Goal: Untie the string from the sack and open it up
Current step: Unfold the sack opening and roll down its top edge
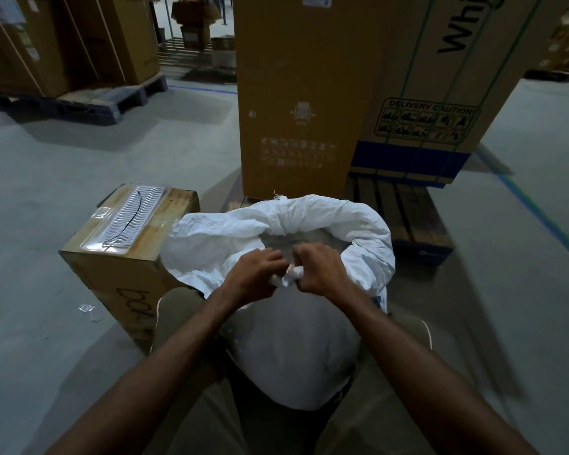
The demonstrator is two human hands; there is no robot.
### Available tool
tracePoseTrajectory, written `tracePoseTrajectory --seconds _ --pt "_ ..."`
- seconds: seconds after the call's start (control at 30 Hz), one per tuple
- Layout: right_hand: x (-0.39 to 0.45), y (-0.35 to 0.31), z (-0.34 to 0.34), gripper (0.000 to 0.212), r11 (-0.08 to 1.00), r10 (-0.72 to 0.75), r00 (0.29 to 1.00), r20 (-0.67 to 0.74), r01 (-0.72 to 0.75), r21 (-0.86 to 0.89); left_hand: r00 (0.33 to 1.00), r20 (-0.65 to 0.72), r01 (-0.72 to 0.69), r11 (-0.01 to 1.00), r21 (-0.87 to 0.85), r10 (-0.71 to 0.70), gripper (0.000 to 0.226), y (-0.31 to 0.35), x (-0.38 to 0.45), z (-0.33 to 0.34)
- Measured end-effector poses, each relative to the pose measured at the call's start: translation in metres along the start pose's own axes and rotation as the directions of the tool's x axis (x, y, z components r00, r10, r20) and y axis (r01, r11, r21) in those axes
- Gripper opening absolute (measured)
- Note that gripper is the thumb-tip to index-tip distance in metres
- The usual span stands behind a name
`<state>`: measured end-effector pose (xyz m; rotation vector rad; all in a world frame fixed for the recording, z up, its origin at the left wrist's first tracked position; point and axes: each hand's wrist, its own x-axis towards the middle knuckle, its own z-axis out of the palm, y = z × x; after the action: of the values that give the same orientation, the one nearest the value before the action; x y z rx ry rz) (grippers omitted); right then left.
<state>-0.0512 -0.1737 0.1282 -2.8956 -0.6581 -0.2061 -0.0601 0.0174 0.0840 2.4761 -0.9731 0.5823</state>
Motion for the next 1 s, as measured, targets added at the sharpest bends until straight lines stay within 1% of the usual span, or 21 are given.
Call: tracePoseTrajectory --seconds 0.03,0.1,0.13,0.17,0.2,0.23,0.27,0.3,0.33,0.37,0.4,0.43,0.47,0.5,0.6,0.67,0.7,0.8,0.9,0.93,1.0 --pt "-0.003 0.0 0.004 0.029 1.0 -0.001 1.0 -0.024 0.001 -0.006 0.992 0.017 0.124 0.989 -0.085 -0.123 0.028 0.002 -0.003 -0.004" --pt "-0.01 -0.001 0.011 0.03 1.0 0.011 0.997 -0.075 -0.012 -0.01 0.934 0.01 0.348 0.902 -0.254 -0.357 0.037 0.014 -0.014 -0.006" --pt "-0.014 -0.003 0.014 0.031 1.0 0.022 0.995 -0.098 -0.023 -0.013 0.863 -0.049 0.463 0.826 -0.32 -0.503 0.04 0.026 -0.018 -0.005" --pt "-0.017 -0.005 0.018 0.032 0.999 0.032 0.992 -0.119 -0.036 -0.026 0.734 -0.129 0.572 0.71 -0.41 -0.666 0.041 0.038 -0.023 -0.001" --pt "-0.02 -0.007 0.023 0.032 0.998 0.04 0.99 -0.133 -0.047 -0.047 0.526 -0.155 0.665 0.518 -0.538 -0.836 0.04 0.048 -0.03 0.008" --pt "-0.023 -0.009 0.028 0.033 0.995 0.043 0.988 -0.146 -0.055 -0.078 0.283 -0.073 0.689 0.255 -0.679 -0.956 0.04 0.059 -0.034 0.014" --pt "-0.026 -0.011 0.033 0.033 0.992 0.04 0.986 -0.162 -0.058 -0.108 0.067 0.113 0.612 -0.049 -0.789 -0.991 0.045 0.069 -0.038 0.019" --pt "-0.028 -0.014 0.037 0.033 0.99 0.035 0.983 -0.179 -0.058 -0.126 -0.052 0.326 0.458 -0.313 -0.832 -0.944 0.052 0.075 -0.04 0.023" --pt "-0.03 -0.017 0.039 0.033 0.989 0.025 0.979 -0.201 -0.053 -0.135 -0.081 0.501 0.303 -0.5 -0.811 -0.862 0.055 0.077 -0.039 0.024" --pt "-0.032 -0.018 0.042 0.033 0.99 0.01 0.974 -0.225 -0.042 -0.137 -0.039 0.616 0.164 -0.613 -0.773 -0.787 0.051 0.075 -0.036 0.024" --pt "-0.034 -0.019 0.044 0.034 0.989 -0.012 0.968 -0.252 -0.025 -0.144 0.025 0.671 0.047 -0.669 -0.741 -0.741 0.047 0.07 -0.033 0.021" --pt "-0.037 -0.019 0.044 0.034 0.988 -0.037 0.96 -0.277 -0.006 -0.156 0.077 0.683 -0.047 -0.687 -0.725 -0.727 0.044 0.064 -0.027 0.021" --pt "-0.04 -0.019 0.045 0.035 0.986 -0.063 0.951 -0.302 0.012 -0.169 0.101 0.68 -0.106 -0.687 -0.719 -0.726 0.044 0.058 -0.022 0.021" --pt "-0.043 -0.018 0.044 0.034 0.984 -0.08 0.945 -0.317 0.024 -0.177 0.094 0.681 -0.13 -0.687 -0.715 -0.726 0.044 0.053 -0.017 0.02" --pt "-0.049 -0.017 0.039 0.036 0.991 -0.08 0.959 -0.27 0.048 -0.124 0.018 0.679 -0.127 -0.675 -0.727 -0.734 0.041 0.042 -0.002 0.019" --pt "-0.049 -0.016 0.034 0.034 0.998 -0.053 0.979 -0.196 0.055 0.005 0.008 0.665 -0.127 -0.66 -0.74 -0.747 0.039 0.04 0.004 0.018" --pt "-0.048 -0.016 0.03 0.038 0.997 -0.026 0.988 -0.155 0.038 0.074 0.011 0.664 -0.122 -0.66 -0.741 -0.747 0.037 0.04 0.006 0.017" --pt "-0.038 -0.011 0.022 0.059 0.964 0.067 0.997 -0.026 -0.058 0.26 0.072 0.651 -0.119 -0.654 -0.747 -0.756 0.038 0.037 0.01 0.014" --pt "-0.021 -0.012 0.013 0.077 0.96 0.008 0.988 0.154 -0.051 0.276 0.132 0.628 -0.048 -0.638 -0.769 -0.767 0.043 0.038 0.006 0.01" --pt "-0.014 -0.015 0.012 0.074 0.964 -0.012 0.982 0.19 -0.039 0.263 0.161 0.632 -0.007 -0.641 -0.768 -0.758 0.041 0.036 0.003 0.008" --pt "-0.006 -0.024 0.013 0.052 0.967 0.009 0.987 0.162 -0.05 0.249 0.222 0.643 0.1 -0.639 -0.763 -0.733 0.043 0.029 -0.006 0.005"
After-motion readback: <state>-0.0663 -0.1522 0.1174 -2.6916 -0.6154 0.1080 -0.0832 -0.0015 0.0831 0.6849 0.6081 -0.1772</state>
